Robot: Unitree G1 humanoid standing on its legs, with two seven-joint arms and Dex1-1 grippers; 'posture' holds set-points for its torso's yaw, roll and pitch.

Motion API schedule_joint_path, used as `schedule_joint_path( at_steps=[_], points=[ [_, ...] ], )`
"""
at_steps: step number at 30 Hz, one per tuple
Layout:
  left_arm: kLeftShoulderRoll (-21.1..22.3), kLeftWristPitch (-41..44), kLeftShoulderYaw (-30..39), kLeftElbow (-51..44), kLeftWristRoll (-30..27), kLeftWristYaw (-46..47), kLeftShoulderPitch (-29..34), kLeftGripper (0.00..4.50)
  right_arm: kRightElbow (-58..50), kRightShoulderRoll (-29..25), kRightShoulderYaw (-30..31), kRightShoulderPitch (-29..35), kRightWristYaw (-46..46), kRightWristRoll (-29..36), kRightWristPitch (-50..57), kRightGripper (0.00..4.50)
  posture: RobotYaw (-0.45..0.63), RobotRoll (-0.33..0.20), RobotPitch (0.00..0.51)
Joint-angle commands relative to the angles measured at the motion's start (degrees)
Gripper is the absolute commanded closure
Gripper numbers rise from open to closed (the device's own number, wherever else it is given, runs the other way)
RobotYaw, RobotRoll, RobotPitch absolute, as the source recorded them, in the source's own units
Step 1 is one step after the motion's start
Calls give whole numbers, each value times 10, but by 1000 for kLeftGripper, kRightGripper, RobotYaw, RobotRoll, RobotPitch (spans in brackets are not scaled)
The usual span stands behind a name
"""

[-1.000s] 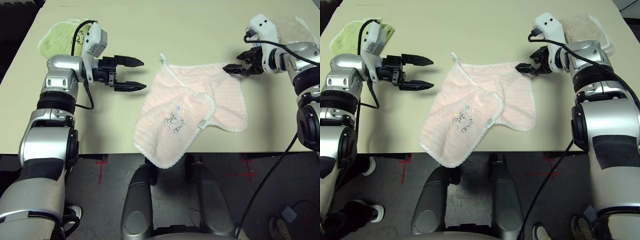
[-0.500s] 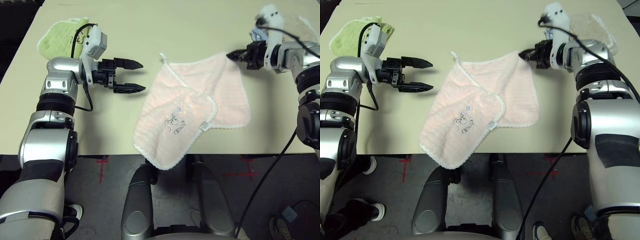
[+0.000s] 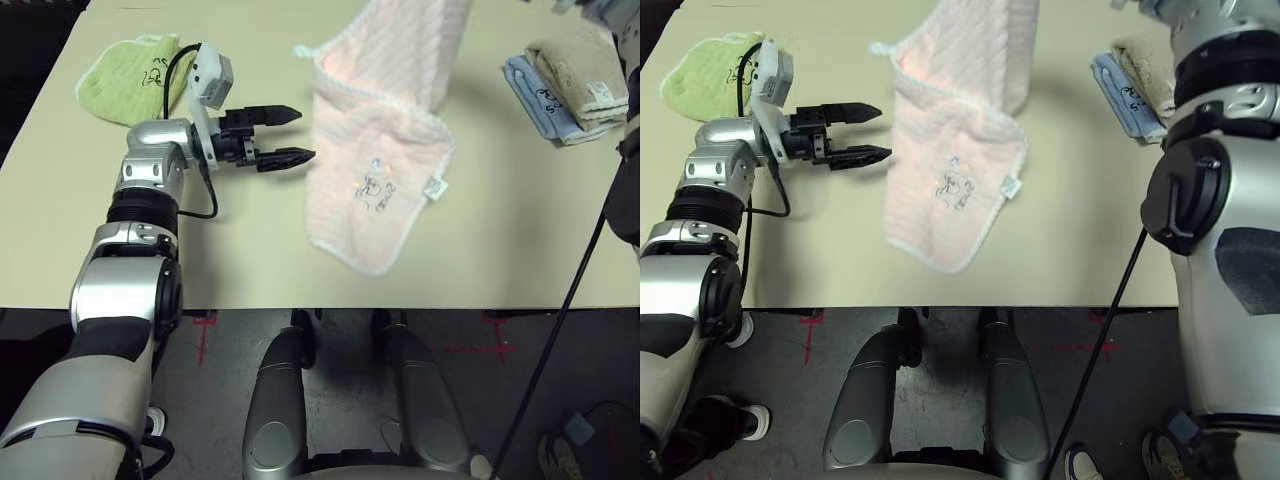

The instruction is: Fold the towel and set it aside.

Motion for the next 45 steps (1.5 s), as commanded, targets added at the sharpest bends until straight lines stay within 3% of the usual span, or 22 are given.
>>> schedule_joint_path(
  at_steps=[1, 11, 15, 18, 23, 28, 31, 35, 45],
  points=[
    [-3, -3, 11, 15, -3, 9, -13, 0, 2, -18, -29, -66, -50, 19, -45, 4453, 5, 0, 306],
    [-11, -11, 24, 15, -3, 33, -35, 0, 22, -16, -34, -76, -82, 18, -83, 4453, 18, 0, 305],
    [-34, -34, 42, 23, 4, 157, -64, 0, 18, 5, -29, -54, -70, 22, -72, 4453, 41, 0, 311],
    [-74, -17, 65, 10, -6, 277, -113, 0, 14, 22, -23, -36, -61, 24, -56, 4453, 55, 0, 313],
    [-126, 45, 83, -43, -25, 391, -167, 0, 8, 40, -15, -17, -67, 16, -48, 4453, 74, 0, 316],
    [-155, 140, 76, -142, -51, 422, -167, 0, 10, 49, -15, -8, -74, 16, -51, 4453, 91, 0, 320],
    [-160, 150, 60, -151, -31, 442, -160, 0, 7, 53, -20, -12, -80, 22, -54, 4453, 92, 0, 321],
    [-141, 78, 18, -87, 34, 455, -139, 0, 14, 40, -31, -38, -91, 27, -71, 4453, 64, 0, 320],
    [-117, -45, -17, 93, 116, 485, -107, 0, 28, 8, -35, -75, -111, 22, -97, 4453, 30, 0, 319]
  ],
)
